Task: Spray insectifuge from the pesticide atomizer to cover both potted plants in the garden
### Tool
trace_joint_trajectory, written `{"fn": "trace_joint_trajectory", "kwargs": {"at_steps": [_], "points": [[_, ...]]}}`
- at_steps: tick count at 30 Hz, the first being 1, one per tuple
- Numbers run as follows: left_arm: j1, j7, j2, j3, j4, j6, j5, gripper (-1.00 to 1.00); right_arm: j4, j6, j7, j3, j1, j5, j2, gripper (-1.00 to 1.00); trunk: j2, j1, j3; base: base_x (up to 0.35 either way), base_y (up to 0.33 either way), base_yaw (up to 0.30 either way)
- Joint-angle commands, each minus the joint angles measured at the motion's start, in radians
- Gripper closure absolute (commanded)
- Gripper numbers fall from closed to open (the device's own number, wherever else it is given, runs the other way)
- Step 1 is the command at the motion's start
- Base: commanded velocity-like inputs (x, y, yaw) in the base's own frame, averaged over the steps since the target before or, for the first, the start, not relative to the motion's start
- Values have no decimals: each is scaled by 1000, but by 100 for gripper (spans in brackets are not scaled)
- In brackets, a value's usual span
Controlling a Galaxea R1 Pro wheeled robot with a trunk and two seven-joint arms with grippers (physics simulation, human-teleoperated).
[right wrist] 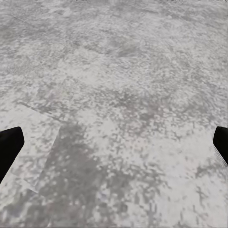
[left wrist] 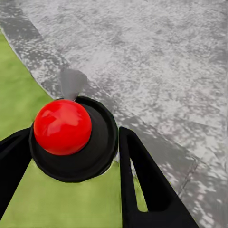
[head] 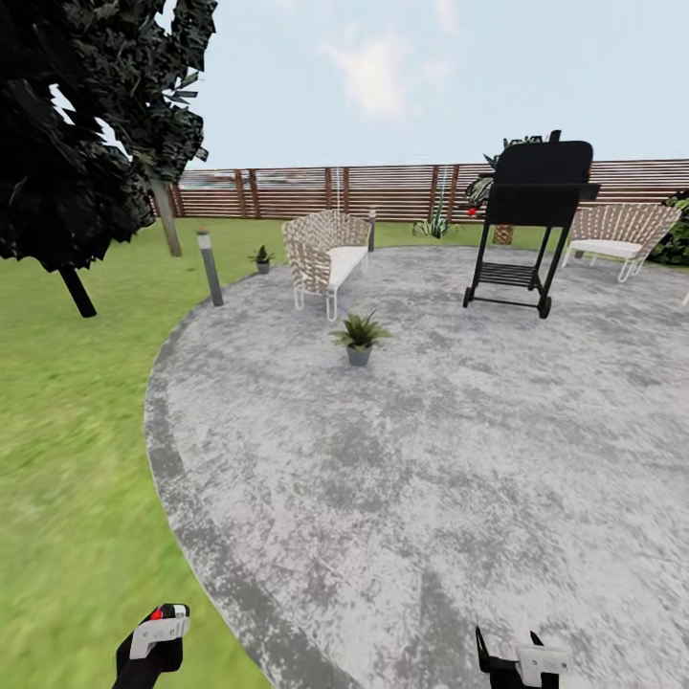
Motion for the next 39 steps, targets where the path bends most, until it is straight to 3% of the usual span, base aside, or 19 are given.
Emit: {"fn": "trace_joint_trajectory", "kwargs": {"at_steps": [1, 39], "points": [[-1, -3, 0, 9, 1, -3, -9, 100, 1, -2, 0, -3, 0, 1, 0, -100, 0, 0, -1, 339, -108, 0], [-1, -3, 0, 11, 1, -6, -9, 100, 1, -2, 0, -4, 0, 1, 0, -100, 0, 0, -1, 339, -101, -20]]}}
